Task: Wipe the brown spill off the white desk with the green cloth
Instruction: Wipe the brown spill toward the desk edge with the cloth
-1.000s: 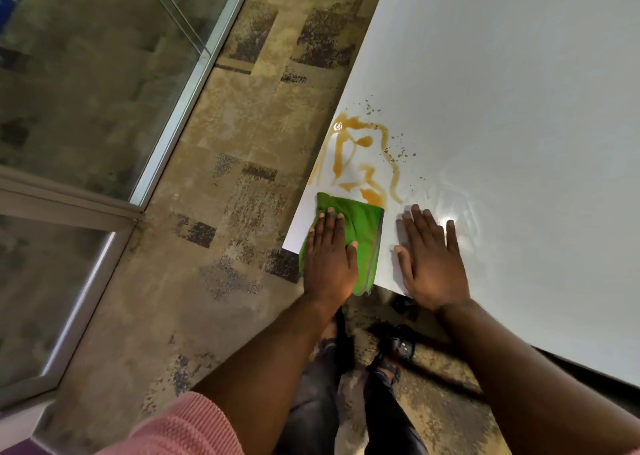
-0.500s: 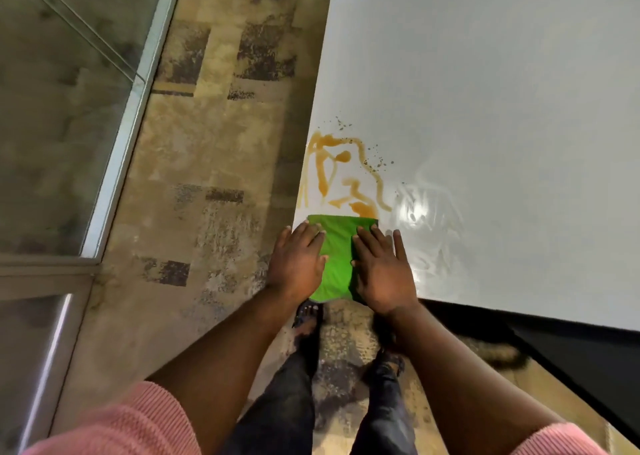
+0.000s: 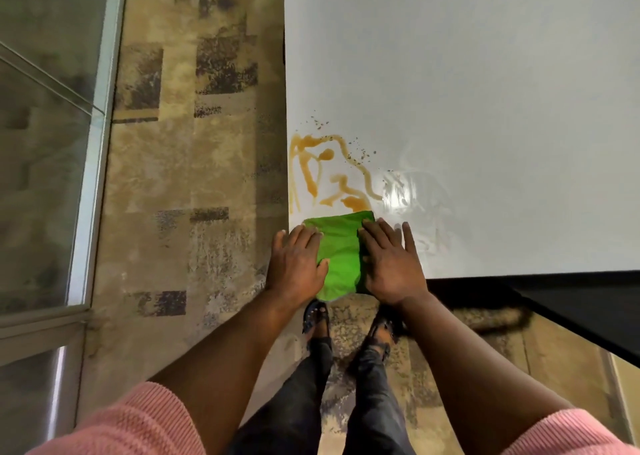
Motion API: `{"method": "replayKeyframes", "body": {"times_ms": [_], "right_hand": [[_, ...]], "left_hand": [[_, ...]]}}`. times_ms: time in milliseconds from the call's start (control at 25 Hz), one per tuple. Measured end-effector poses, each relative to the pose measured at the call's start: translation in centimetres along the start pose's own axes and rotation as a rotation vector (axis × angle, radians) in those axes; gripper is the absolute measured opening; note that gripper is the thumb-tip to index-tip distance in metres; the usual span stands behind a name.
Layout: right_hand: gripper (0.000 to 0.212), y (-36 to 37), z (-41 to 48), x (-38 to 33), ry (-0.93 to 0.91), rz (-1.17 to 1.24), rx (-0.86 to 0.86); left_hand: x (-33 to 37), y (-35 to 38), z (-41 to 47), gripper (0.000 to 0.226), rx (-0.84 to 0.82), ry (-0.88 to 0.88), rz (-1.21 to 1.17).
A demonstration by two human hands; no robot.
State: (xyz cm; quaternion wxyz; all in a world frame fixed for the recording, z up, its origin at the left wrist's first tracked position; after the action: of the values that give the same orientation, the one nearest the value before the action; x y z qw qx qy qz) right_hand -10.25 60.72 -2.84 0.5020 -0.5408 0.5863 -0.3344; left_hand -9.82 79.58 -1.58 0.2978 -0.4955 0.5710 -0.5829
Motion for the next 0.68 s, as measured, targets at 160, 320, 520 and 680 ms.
{"method": "replayKeyframes", "body": {"times_ms": [160,320,520,680], "right_hand": [[0.052,0.4,0.4,0.1,0.027,-0.025,0.034],[0.023,-0.1,1.4,0.0,0.010,-0.053,0.063],[0.030,-3.1,-0.1,2.1,0.016,-0.008,0.111],[0.040,-6.6,-0.6,5.7,0.066,0.060,0.087]], "left_hand": [[-0.6,0.3,-0.4,0.036,0.085,-0.025,-0.032],[-0.2,-0.4,0.8,0.018,0.081,-0.023,-0.009],[1.9,-2.1,2.8,0.017,0.036,0.070,0.020],[5.3,-2.8,5.2,0.018,0.008,0.104,-0.047]]}}
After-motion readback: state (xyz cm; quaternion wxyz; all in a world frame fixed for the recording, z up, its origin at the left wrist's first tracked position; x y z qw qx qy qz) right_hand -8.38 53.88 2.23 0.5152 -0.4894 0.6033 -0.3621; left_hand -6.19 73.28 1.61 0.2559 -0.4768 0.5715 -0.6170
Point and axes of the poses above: each hand's wrist, its own z-axis towards the middle knuckle, its own y-axis out of the palm, x = y × z, the point moved 5 cm from there along z, towards the middle knuckle, and after that the axes turned 9 degrees about y, right-handed, at the moved point
